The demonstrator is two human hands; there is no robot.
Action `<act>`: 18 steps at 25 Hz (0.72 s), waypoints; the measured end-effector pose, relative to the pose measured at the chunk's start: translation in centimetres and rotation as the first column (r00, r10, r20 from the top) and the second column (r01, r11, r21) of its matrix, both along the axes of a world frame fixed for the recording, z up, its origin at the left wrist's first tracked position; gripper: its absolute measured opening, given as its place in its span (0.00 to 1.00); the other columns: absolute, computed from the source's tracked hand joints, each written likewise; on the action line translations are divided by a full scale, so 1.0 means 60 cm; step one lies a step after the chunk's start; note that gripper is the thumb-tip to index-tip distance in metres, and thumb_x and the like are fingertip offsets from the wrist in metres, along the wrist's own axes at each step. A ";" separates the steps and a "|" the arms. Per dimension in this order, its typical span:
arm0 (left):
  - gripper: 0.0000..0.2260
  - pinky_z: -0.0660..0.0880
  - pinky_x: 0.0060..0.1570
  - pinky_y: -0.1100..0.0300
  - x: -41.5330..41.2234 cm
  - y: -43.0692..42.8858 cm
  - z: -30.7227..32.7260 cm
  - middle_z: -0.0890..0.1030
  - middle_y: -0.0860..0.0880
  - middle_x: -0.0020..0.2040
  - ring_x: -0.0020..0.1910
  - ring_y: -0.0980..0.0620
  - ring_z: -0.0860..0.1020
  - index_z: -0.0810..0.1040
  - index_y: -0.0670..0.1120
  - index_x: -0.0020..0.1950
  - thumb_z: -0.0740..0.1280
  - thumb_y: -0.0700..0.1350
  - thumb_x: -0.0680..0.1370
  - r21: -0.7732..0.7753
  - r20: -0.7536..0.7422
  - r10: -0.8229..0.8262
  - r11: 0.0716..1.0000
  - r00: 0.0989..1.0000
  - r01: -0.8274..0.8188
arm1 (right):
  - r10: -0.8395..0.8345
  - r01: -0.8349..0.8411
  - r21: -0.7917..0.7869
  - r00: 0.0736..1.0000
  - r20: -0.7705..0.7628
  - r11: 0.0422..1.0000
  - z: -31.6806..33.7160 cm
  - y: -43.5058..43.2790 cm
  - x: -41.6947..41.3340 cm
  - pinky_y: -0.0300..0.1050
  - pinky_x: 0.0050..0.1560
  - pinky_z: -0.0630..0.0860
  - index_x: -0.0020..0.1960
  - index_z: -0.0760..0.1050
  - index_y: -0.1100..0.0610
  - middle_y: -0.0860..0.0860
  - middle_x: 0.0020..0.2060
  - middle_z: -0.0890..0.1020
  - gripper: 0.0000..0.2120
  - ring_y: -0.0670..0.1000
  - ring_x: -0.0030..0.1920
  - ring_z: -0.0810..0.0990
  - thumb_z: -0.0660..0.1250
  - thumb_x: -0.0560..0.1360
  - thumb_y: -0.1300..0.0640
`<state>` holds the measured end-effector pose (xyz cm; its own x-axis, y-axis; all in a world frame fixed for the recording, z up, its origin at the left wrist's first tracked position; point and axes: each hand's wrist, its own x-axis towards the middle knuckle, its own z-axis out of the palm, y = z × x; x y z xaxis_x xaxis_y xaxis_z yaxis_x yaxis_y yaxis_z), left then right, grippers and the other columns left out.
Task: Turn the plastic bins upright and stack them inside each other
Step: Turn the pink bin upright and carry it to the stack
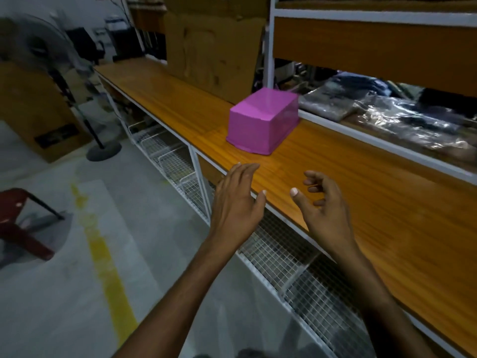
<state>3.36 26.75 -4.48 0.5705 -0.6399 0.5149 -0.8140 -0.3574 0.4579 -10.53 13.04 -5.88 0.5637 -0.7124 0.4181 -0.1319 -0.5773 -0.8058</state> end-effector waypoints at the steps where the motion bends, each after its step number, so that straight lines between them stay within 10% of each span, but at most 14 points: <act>1: 0.24 0.59 0.68 0.59 0.027 -0.012 -0.006 0.72 0.51 0.74 0.75 0.54 0.64 0.69 0.50 0.76 0.67 0.50 0.80 -0.007 -0.050 -0.006 1.000 0.999 0.006 | 0.001 -0.001 0.020 1.000 -0.001 1.000 -0.005 -0.013 0.027 0.47 0.50 0.79 0.62 0.66 0.27 0.32 0.57 0.75 0.18 0.38 0.58 0.75 0.67 0.75 0.34; 18: 0.37 0.72 0.65 0.52 0.643 -0.282 -0.082 0.70 0.46 0.74 0.71 0.45 0.70 0.62 0.49 0.80 0.72 0.45 0.74 0.016 -0.437 -0.226 0.966 0.871 0.258 | -0.355 0.379 0.049 0.899 -0.255 0.924 -0.110 -0.198 0.540 0.61 0.65 0.76 0.77 0.63 0.48 0.51 0.72 0.72 0.32 0.53 0.69 0.73 0.69 0.77 0.42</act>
<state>41.94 9.81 -9.39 0.5471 -0.8118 0.2041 -0.6097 -0.2194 0.7616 21.87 1.15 -12.46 0.3286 -0.9174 0.2245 -0.5134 -0.3730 -0.7728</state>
